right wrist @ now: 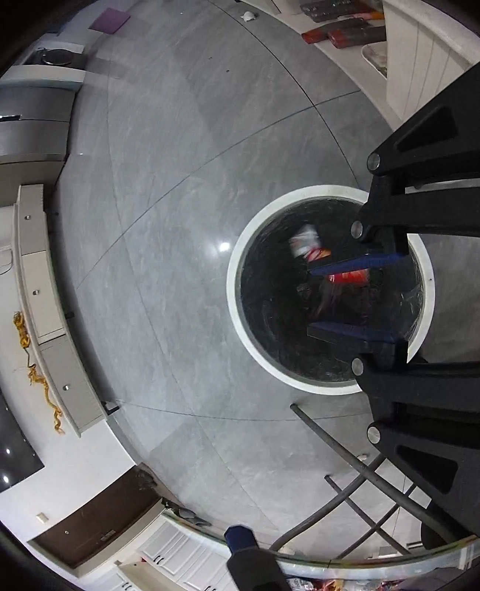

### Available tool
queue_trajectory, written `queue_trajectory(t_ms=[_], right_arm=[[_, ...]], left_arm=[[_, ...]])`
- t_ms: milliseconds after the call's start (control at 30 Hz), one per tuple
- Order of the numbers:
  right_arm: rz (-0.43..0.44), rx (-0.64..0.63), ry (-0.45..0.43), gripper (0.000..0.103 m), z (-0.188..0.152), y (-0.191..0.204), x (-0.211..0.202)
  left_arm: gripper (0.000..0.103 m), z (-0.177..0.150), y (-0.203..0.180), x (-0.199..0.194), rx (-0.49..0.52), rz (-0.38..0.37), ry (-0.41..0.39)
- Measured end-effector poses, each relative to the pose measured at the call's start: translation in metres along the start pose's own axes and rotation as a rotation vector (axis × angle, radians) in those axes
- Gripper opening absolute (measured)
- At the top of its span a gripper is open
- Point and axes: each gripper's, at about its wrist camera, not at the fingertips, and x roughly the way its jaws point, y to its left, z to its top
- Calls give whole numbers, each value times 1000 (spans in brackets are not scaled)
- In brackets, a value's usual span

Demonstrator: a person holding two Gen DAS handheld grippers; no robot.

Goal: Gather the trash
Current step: 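Carry the red chip bag to the bin and open the right tool while the left tool follows, then return the right tool to the table and grasp the pink-yellow wrapper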

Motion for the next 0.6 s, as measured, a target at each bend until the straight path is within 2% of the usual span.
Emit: queue_trajectory(t_ms=[167,333,600], right_arm=[[88,-94,-59,25,3,43,-30],[239,-280,-89,25,-3,134,-56],[462,-536,-52,25,-23,290,-61]], left_arm=[[60,-31,31,-70,-34,60,-99],[60,-78,82,-146,-100,182,-163],[60,-143,163,-251,-246,405,-250]])
